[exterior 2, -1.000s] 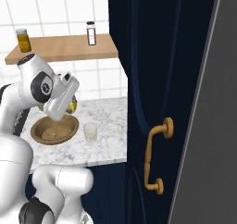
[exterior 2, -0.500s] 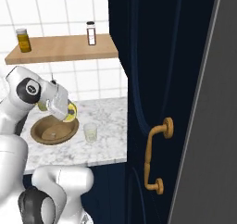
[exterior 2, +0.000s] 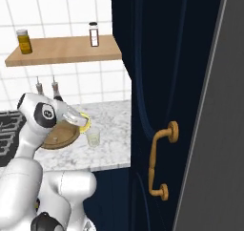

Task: Grab a lemon wedge from the fridge and one ice cube from the ice bowl, and put them in the glass of lemonade.

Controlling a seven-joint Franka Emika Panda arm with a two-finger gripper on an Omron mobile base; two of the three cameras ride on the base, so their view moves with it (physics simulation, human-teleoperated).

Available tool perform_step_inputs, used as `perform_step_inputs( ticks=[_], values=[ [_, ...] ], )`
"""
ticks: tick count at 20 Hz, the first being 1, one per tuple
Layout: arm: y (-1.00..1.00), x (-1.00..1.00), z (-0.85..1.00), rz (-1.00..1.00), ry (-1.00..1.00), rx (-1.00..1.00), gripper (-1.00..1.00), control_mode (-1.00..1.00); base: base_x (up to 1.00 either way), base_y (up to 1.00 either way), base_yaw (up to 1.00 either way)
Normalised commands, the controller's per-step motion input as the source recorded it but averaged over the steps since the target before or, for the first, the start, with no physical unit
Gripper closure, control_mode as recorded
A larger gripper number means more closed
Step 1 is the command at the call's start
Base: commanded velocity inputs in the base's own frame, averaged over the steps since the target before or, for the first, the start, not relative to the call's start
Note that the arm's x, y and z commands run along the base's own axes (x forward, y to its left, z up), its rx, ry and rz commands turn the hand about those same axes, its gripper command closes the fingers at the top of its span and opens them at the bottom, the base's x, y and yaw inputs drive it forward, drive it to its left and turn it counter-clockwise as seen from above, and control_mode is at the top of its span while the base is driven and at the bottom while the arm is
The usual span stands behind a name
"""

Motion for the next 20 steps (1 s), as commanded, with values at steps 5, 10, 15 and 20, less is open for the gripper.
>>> perform_step_inputs(
  ticks=[5, 10, 15, 20],
  values=[
    [0.16, 0.71, -0.07, -0.11, 0.02, -0.03, 1.00, -1.00, 0.00, 0.00, 0.00],
    [0.21, 0.86, -0.13, -0.07, 0.06, -0.01, 1.00, -1.00, 0.00, 0.00, 0.00],
    [0.31, 0.44, -0.19, -0.08, 0.05, -0.01, 1.00, -1.00, 0.00, 0.00, 0.00],
    [0.20, 0.03, -0.14, -0.10, 0.01, 0.00, 1.00, -1.00, 0.00, 0.00, 0.00]
  ],
)
